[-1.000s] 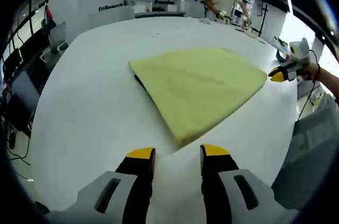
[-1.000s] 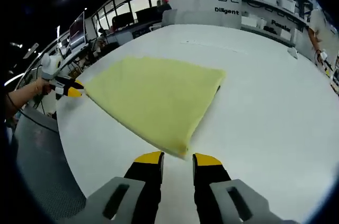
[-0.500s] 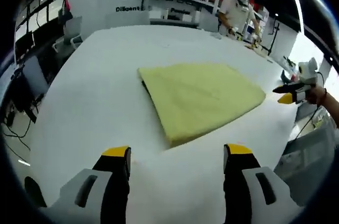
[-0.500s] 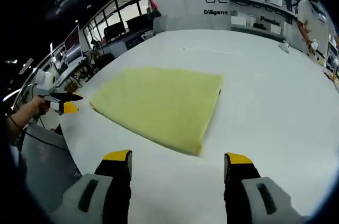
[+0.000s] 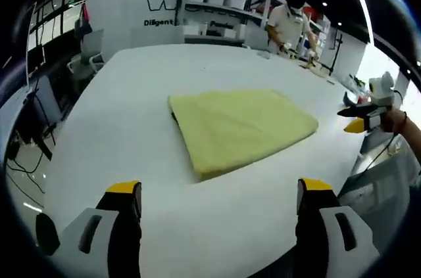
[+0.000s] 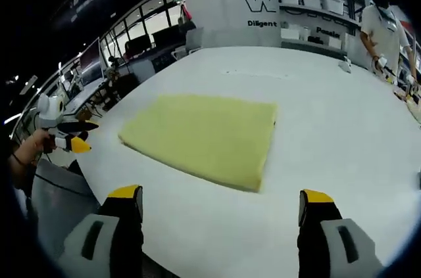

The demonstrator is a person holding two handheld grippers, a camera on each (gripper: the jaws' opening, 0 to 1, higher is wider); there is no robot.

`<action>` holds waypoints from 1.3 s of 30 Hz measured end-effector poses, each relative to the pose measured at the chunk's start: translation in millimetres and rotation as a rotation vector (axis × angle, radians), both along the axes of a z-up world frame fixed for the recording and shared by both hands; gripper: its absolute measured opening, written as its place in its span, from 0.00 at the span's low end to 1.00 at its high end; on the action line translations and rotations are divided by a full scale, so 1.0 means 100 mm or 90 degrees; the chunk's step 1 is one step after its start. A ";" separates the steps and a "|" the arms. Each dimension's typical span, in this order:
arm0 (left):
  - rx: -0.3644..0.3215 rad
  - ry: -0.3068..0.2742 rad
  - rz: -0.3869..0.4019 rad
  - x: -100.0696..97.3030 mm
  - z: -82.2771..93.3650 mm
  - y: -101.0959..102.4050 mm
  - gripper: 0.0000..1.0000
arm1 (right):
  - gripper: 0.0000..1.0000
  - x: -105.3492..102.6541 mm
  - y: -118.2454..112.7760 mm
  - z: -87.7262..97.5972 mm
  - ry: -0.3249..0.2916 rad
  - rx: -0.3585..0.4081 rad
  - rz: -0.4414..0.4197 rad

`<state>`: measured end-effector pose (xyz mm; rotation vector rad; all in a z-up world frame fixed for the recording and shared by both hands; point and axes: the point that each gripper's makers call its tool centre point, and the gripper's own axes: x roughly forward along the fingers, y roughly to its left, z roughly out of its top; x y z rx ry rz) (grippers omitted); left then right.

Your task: Fold the garment on the visible template until the final outline fits inside the template.

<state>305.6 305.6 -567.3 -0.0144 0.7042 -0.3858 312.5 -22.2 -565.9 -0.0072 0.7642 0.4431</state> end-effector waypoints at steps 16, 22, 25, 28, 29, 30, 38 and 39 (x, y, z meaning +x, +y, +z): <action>0.001 0.000 0.012 -0.22 0.14 0.05 0.99 | 0.99 -0.24 0.04 0.17 -0.032 -0.021 -0.001; -0.003 -0.002 0.021 -0.23 0.15 0.07 0.99 | 0.99 -0.25 0.02 0.17 -0.035 -0.023 -0.003; -0.002 0.002 0.024 -0.23 0.15 0.07 0.99 | 0.99 -0.25 0.02 0.17 -0.037 -0.025 0.002; 0.001 0.006 0.027 -0.23 0.14 0.07 0.99 | 0.99 -0.23 0.02 0.18 -0.040 -0.029 0.001; 0.003 0.006 0.026 -0.23 0.14 0.06 0.98 | 0.99 -0.23 0.01 0.18 -0.039 -0.028 0.000; 0.005 0.005 0.026 -0.23 0.14 0.06 0.98 | 0.99 -0.23 0.01 0.19 -0.041 -0.025 -0.001; 0.006 -0.008 0.015 -0.22 0.18 0.00 0.99 | 0.99 -0.22 -0.02 0.19 -0.040 -0.018 -0.005; 0.009 -0.004 0.014 -0.23 0.18 0.01 0.99 | 0.99 -0.21 -0.02 0.19 -0.041 -0.017 -0.007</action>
